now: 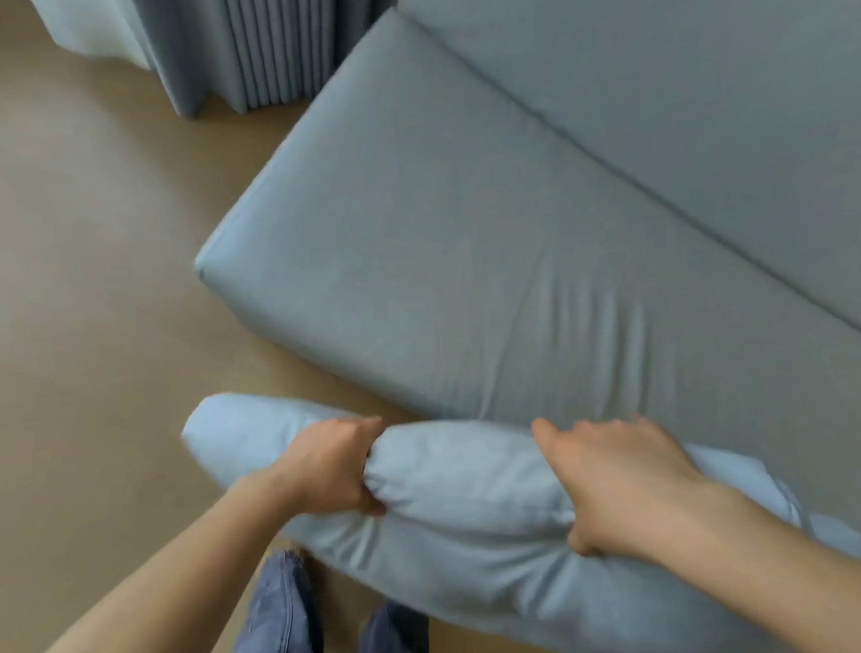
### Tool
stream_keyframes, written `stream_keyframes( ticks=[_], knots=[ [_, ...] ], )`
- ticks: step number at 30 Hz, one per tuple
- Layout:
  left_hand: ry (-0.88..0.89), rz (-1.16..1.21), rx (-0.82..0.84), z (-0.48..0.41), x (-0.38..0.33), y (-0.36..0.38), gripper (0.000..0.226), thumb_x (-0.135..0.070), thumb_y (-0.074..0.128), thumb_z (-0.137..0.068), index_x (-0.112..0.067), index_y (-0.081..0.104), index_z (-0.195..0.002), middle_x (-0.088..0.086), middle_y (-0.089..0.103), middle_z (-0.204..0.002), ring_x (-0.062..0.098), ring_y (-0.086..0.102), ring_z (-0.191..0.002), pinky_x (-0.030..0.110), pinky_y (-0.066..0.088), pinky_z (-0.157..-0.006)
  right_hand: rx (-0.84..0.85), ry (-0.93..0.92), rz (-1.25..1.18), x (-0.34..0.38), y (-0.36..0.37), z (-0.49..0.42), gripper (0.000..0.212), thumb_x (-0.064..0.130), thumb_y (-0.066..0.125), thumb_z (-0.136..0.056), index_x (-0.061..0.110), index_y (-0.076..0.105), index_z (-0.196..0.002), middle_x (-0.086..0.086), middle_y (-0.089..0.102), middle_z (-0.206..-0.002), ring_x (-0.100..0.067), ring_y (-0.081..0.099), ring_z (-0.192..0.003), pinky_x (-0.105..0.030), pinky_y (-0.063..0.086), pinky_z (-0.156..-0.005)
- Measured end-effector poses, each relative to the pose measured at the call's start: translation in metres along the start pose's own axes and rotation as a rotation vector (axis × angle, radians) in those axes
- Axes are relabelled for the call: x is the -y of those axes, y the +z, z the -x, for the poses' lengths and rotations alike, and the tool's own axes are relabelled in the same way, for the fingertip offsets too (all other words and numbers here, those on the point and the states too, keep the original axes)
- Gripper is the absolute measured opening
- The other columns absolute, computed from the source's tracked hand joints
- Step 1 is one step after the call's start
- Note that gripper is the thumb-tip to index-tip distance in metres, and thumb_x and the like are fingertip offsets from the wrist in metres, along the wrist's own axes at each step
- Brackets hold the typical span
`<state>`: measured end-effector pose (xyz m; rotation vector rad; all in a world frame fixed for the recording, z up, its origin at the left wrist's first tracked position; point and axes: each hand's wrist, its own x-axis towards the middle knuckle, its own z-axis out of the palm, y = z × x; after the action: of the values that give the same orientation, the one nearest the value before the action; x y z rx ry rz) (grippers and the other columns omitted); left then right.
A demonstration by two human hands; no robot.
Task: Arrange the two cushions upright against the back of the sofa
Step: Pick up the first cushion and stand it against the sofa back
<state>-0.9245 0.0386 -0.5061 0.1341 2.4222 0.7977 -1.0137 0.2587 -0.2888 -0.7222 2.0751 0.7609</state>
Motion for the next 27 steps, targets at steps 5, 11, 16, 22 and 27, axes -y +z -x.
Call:
stream_keyframes(
  ticks=[5, 11, 16, 22, 27],
  knots=[
    [0.106, -0.262, -0.053, 0.075, -0.093, -0.155, 0.064, -0.064, 0.076, -0.055, -0.026, 0.058, -0.103, -0.005, 0.067, -0.109, 0.022, 0.061, -0.100, 0.030, 0.037, -0.073, -0.117, 0.013, -0.210, -0.076, -0.042, 0.105, 0.075, 0.048, 0.072, -0.065, 0.035, 0.034, -0.127, 0.006, 0.062, -0.126, -0.025, 0.062, -0.117, -0.038, 0.044, -0.085],
    [0.141, -0.507, -0.098, 0.100, -0.220, -0.328, 0.065, -0.066, 0.078, -0.059, -0.029, 0.056, -0.107, -0.003, 0.063, -0.112, 0.022, 0.060, -0.103, 0.033, 0.042, -0.078, -0.348, -0.010, -0.519, -0.182, -0.087, 0.183, 0.090, 0.060, 0.078, -0.047, 0.045, 0.037, -0.126, 0.016, 0.066, -0.123, -0.014, 0.063, -0.111, -0.034, 0.051, -0.086],
    [0.160, -0.679, -0.182, 0.062, -0.309, -0.426, 0.064, -0.062, 0.082, -0.059, -0.026, 0.057, -0.106, 0.001, 0.065, -0.108, 0.026, 0.063, -0.098, 0.035, 0.047, -0.074, -0.543, -0.030, -0.652, -0.267, -0.113, 0.189, 0.103, 0.053, 0.091, -0.051, 0.039, 0.040, -0.140, 0.012, 0.063, -0.132, -0.012, 0.060, -0.117, -0.028, 0.047, -0.093],
    [0.178, -0.764, -0.252, -0.041, -0.349, -0.505, 0.060, -0.058, 0.084, -0.061, -0.025, 0.053, -0.099, -0.001, 0.061, -0.095, 0.024, 0.060, -0.088, 0.039, 0.052, -0.073, -0.679, 0.042, -0.679, -0.360, -0.161, 0.131, 0.099, 0.060, 0.087, -0.049, 0.042, 0.038, -0.133, 0.014, 0.065, -0.124, -0.017, 0.061, -0.118, -0.042, 0.041, -0.100],
    [0.218, -0.797, -0.229, -0.164, -0.343, -0.541, 0.054, -0.055, 0.083, -0.066, -0.024, 0.053, -0.099, -0.002, 0.060, -0.091, 0.022, 0.057, -0.084, 0.039, 0.051, -0.072, -0.635, 0.086, -0.812, -0.432, -0.185, 0.042, 0.103, 0.057, 0.090, -0.046, 0.043, 0.038, -0.134, 0.018, 0.061, -0.121, -0.017, 0.061, -0.115, -0.043, 0.045, -0.098]
  ],
)
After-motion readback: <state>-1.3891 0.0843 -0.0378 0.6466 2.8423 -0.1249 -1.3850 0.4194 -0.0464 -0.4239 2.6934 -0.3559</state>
